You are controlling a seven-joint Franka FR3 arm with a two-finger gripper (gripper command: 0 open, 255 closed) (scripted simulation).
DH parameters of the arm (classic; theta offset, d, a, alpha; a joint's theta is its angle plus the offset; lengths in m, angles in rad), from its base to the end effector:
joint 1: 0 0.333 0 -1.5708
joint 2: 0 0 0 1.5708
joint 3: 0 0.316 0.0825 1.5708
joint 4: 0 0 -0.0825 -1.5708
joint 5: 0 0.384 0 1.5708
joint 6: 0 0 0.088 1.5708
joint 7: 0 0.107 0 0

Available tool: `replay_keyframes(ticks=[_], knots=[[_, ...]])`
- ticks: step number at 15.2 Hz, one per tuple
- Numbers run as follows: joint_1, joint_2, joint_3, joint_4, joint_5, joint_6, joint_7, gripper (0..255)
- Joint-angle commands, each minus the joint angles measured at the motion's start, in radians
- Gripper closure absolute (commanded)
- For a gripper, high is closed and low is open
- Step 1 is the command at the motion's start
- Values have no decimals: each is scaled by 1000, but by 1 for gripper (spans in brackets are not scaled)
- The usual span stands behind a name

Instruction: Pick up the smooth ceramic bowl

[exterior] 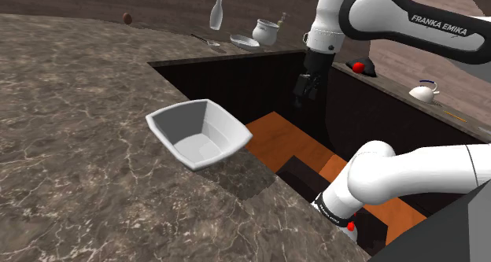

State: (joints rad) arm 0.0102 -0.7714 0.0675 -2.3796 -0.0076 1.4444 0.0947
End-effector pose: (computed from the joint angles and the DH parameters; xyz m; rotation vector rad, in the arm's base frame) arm 0.2942 0.0273 0.5647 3.0642 -0.0617 -0.2462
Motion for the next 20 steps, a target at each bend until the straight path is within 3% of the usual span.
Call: replay_keyframes(ticks=[1,9,17,20], knots=[[0,0,0,0,0,0,0,0],[54,145,28,-18,181,247,46,0],[116,330,57,34,356,478,46,0],[119,342,61,15,366,513,38,0]])
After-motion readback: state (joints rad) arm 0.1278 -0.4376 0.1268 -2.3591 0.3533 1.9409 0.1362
